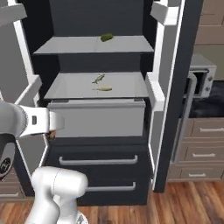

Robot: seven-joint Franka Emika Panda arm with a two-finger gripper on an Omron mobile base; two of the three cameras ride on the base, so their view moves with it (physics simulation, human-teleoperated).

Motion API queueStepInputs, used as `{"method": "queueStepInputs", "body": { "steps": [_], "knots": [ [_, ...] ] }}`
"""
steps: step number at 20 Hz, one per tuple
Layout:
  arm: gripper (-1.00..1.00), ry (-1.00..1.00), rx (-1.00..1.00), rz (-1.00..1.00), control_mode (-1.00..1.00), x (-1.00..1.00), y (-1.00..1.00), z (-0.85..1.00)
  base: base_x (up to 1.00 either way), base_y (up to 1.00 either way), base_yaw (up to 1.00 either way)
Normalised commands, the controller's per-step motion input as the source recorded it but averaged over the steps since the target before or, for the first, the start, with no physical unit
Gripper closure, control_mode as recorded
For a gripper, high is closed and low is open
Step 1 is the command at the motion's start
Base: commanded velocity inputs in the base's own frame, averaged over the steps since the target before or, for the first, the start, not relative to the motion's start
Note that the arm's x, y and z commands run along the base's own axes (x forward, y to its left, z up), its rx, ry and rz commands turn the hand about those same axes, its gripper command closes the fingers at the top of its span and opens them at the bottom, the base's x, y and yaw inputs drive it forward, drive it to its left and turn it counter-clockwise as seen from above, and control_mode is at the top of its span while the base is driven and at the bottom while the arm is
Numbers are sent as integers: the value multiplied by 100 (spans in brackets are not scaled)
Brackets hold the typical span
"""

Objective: Transport the fish and onion to the fridge. Place the fish on the rack containing meat and place the onion on the rack containing the vegetable, ensuring meats and vegetables are on different racks.

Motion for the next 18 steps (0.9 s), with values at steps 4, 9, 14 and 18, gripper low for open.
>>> {"method": "queueStepInputs", "body": {
  "steps": [4, 9, 14, 18],
  "knots": [
    [100, 0, 0, 0, 100, 0, 0, 0, 100, 0, 14],
    [100, 0, 0, 0, 100, 0, 0, 0, 87, -19, 18],
    [100, 0, 0, 0, 100, 0, 0, 0, 28, -24, 13],
    [100, 0, 0, 0, 100, 0, 0, 0, 35, -16, 11]
  ]
}}
